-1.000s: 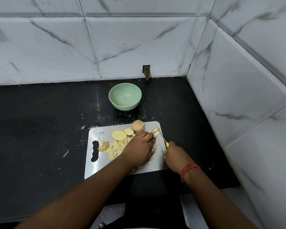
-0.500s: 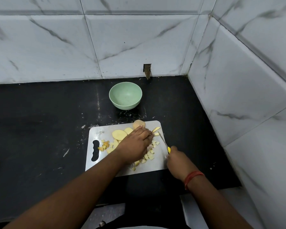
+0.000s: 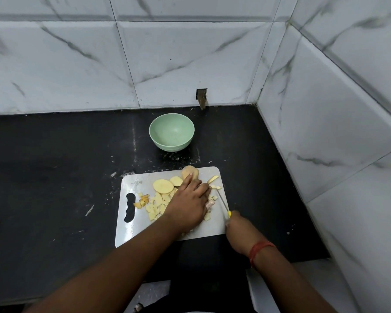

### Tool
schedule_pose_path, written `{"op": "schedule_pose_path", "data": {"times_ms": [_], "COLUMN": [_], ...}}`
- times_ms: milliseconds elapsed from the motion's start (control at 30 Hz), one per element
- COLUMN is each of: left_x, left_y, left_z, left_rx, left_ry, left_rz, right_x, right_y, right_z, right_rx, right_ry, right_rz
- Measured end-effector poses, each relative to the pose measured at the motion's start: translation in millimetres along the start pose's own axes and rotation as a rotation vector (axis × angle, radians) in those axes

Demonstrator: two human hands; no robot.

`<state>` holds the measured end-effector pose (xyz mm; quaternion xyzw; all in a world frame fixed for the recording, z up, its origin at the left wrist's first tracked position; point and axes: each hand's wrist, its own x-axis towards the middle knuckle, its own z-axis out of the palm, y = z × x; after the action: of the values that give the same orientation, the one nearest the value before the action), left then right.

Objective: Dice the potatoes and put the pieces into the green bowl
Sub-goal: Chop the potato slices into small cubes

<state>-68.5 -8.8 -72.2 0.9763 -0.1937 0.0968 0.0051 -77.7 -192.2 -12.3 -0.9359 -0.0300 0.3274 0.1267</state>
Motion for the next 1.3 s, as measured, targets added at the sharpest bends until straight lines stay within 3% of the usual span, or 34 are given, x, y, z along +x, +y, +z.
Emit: {"op": "schedule_pose_path", "data": {"times_ms": [200, 400, 867, 1300], "left_x": [-2.1, -3.4, -13.5, -10.4], "left_y": [-1.6, 1.8, -1.5, 2.5], "left_z": [2.6, 7.1, 1.4, -5.1], "left_rx": [-0.031, -0.049, -0.037, -0.048], "left_ry": [0.062, 0.100, 0.018, -0.018], "left_rz": [-0.002, -0.032, -0.062, -0.093], "right_x": [-6.1, 7.4, -11.6, 3.7], "right_y": [-3.6, -16.1, -3.2, -21.4], "right_z": [-9.5, -0.7, -3.5, 6.3], "right_rx": [0.049, -0.036, 0.062, -0.026], "right_ry": [0.070, 0.028, 0.076, 0.050], "right_rz": [-0.030, -0.058, -0.033, -0.047]}}
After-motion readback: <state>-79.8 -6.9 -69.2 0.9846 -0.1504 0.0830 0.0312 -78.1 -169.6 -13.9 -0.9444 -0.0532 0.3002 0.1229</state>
